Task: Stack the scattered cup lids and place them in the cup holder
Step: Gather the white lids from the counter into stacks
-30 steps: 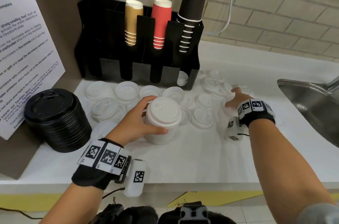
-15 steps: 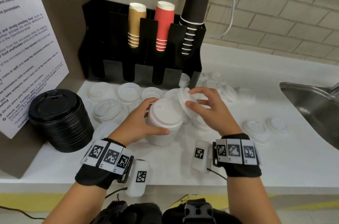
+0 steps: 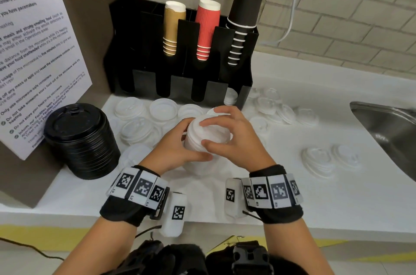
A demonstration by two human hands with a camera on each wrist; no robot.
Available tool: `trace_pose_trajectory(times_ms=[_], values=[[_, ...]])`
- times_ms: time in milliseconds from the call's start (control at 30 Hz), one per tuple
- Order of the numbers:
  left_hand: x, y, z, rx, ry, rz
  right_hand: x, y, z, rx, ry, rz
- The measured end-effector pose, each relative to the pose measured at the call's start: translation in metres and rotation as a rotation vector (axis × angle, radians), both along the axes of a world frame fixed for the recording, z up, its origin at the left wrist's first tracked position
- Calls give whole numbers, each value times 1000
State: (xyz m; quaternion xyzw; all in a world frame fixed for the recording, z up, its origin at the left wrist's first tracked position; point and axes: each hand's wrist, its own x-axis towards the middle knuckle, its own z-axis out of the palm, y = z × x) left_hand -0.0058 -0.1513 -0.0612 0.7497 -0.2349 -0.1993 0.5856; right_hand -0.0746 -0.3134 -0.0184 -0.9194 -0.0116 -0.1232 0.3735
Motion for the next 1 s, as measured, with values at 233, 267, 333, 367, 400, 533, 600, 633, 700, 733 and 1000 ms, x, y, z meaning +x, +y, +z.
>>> trace_pose_trajectory(times_ms=[233, 267, 333, 367, 400, 533, 600, 633, 700, 733, 1000], values=[[-1, 1, 0, 9, 1, -11, -3, 2, -2, 12, 21, 23], [-1, 1, 1, 10, -1, -18, -4, 0, -1, 23, 18, 29], [-1, 1, 4, -7, -15, -25, -8, -12, 2, 78, -20, -10], [-1, 1, 5, -12, -29, -23, -10, -24, 4, 114, -34, -81], [-1, 0, 7, -9, -46, -17, -13, -39, 5, 134, -19, -187], [-2, -1, 8, 11, -110, 0, -29, -120, 5, -65, 416, -710], [-2, -1, 9, 10, -113, -2, -39, -152, 1, -146, 645, -874], [-2, -1, 9, 10, -112, -2, -44, -163, -2, -152, 716, -908], [-1, -1, 9, 12, -111, 2, -54, -178, -11, -127, 739, -882], [-1, -1, 9, 14, -111, 4, -59, -182, -15, -123, 717, -845], [-2, -4, 3, -2, -105, 43, -41, -188, 2, -128, 682, -687]])
